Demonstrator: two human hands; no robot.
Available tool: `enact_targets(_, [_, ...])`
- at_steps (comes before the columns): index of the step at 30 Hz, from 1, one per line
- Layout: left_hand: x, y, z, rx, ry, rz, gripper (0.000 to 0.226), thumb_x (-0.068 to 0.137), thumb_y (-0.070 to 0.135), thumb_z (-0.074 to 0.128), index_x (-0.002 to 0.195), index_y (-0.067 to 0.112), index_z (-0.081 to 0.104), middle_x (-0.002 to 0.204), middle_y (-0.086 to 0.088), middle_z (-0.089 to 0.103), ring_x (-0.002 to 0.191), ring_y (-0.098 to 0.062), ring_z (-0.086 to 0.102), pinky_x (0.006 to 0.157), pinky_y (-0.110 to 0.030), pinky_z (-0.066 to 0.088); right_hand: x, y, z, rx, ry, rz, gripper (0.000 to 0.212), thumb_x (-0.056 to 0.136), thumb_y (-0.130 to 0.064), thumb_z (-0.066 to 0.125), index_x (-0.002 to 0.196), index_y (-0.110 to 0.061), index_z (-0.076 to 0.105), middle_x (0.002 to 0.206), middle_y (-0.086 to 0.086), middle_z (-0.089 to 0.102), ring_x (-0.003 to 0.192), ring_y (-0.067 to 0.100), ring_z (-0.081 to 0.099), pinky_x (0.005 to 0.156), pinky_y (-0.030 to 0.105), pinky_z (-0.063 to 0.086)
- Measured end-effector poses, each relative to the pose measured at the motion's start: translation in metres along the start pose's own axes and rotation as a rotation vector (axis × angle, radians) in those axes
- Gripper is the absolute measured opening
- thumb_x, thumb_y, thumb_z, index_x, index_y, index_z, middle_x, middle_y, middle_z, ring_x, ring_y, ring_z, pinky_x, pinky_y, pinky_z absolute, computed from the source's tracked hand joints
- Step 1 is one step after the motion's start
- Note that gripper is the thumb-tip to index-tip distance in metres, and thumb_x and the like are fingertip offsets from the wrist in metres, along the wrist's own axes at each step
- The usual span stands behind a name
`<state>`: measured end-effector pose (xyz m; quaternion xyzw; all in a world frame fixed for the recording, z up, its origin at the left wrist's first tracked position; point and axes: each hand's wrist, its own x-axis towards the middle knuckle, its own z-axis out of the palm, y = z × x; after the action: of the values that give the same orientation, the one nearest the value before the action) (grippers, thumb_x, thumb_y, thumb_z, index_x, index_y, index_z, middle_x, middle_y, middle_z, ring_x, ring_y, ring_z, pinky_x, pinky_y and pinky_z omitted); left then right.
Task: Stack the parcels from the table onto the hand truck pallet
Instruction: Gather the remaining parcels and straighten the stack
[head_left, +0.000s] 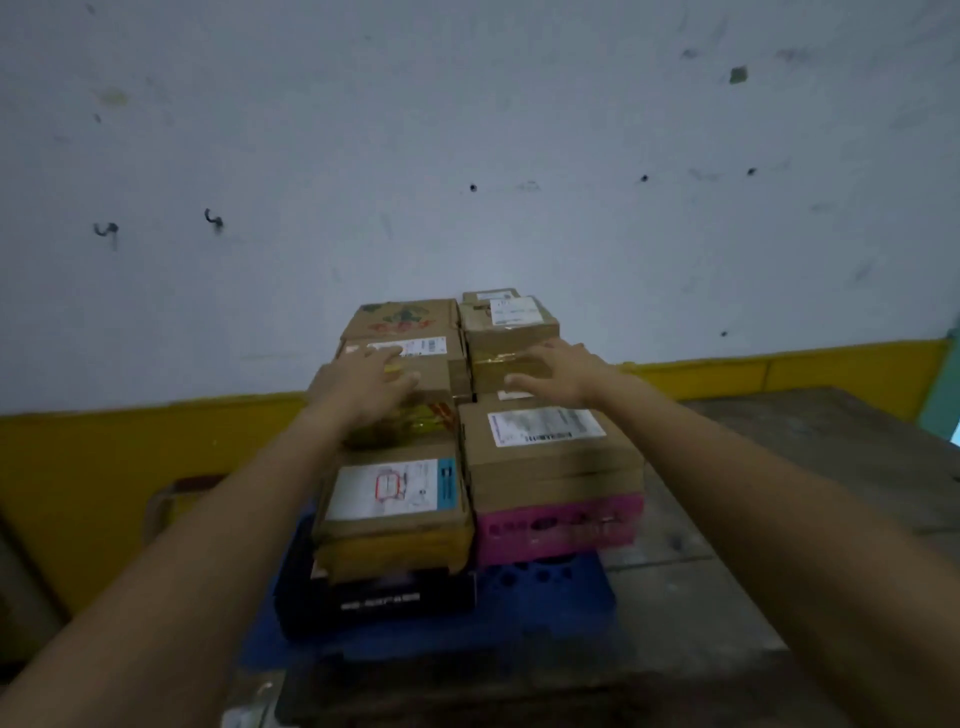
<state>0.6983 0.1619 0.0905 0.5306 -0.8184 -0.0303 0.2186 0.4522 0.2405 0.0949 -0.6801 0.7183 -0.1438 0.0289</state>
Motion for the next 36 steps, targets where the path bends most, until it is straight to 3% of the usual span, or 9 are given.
enact_targets(6, [-0.077, 0.010, 0.005, -0.052, -0.140, 0.087, 0.060, 0.090, 0.049, 0.049, 0.141, 0.020, 0.039, 0.148, -0.007, 0.039, 0.136, -0.025, 0.035, 0.112, -0.042, 0.031, -0.072, -0.011, 0.030, -0.145, -0.096, 0.010, 0.068, 0.084, -0.067, 0.041, 0.143, -0.034, 0.031, 0.154, 0.004, 0.025, 0.139, 0.029, 0.027, 0.113, 0.047, 0.023])
enact_targets(12, [-0.118, 0.012, 0.023, 0.062, -0.299, 0.129, 0.078, 0.076, 0.066, 0.057, 0.142, 0.033, 0.033, 0.151, 0.000, 0.034, 0.138, -0.023, 0.030, 0.109, -0.042, 0.027, -0.093, -0.010, 0.042, -0.177, -0.126, 0.037, 0.071, 0.086, -0.045, 0.055, 0.146, -0.029, 0.021, 0.154, 0.009, 0.018, 0.139, 0.035, 0.017, 0.112, 0.049, 0.021])
enact_targets(16, [-0.123, 0.012, 0.039, 0.141, -0.388, 0.024, 0.081, 0.080, 0.056, 0.060, 0.147, 0.031, 0.021, 0.156, -0.001, 0.020, 0.143, -0.025, 0.018, 0.115, -0.048, 0.022, -0.094, -0.008, 0.050, -0.198, -0.122, 0.023, 0.059, 0.090, -0.030, 0.053, 0.143, -0.027, 0.026, 0.147, 0.011, 0.028, 0.132, 0.036, 0.025, 0.108, 0.048, 0.027])
enact_targets(21, [-0.117, 0.011, 0.048, 0.093, -0.331, 0.014, 0.063, 0.087, 0.040, 0.059, 0.142, 0.023, 0.035, 0.148, -0.005, 0.035, 0.137, -0.027, 0.029, 0.113, -0.043, 0.027, -0.090, -0.008, 0.058, -0.146, -0.073, 0.027, 0.056, 0.090, -0.025, 0.052, 0.141, -0.024, 0.029, 0.143, 0.012, 0.030, 0.132, 0.035, 0.021, 0.101, 0.046, 0.036])
enact_targets(28, [-0.117, 0.012, 0.055, 0.080, -0.299, -0.028, 0.055, 0.089, 0.037, 0.056, 0.140, 0.027, 0.036, 0.146, -0.002, 0.036, 0.135, -0.028, 0.029, 0.110, -0.052, 0.029, -0.088, -0.008, 0.066, -0.078, -0.065, 0.037, 0.061, 0.087, -0.030, 0.055, 0.141, -0.024, 0.027, 0.144, 0.011, 0.026, 0.135, 0.036, 0.015, 0.104, 0.049, 0.035])
enact_targets(36, [-0.125, 0.017, 0.050, 0.042, -0.310, -0.079, 0.067, 0.088, 0.040, 0.054, 0.146, 0.029, 0.023, 0.158, 0.001, 0.016, 0.145, -0.026, 0.007, 0.114, -0.055, 0.007, -0.092, -0.010, 0.062, 0.091, -0.141, 0.104, 0.070, 0.085, -0.034, 0.058, 0.145, -0.028, 0.021, 0.154, 0.007, 0.009, 0.140, 0.034, 0.005, 0.114, 0.050, 0.017])
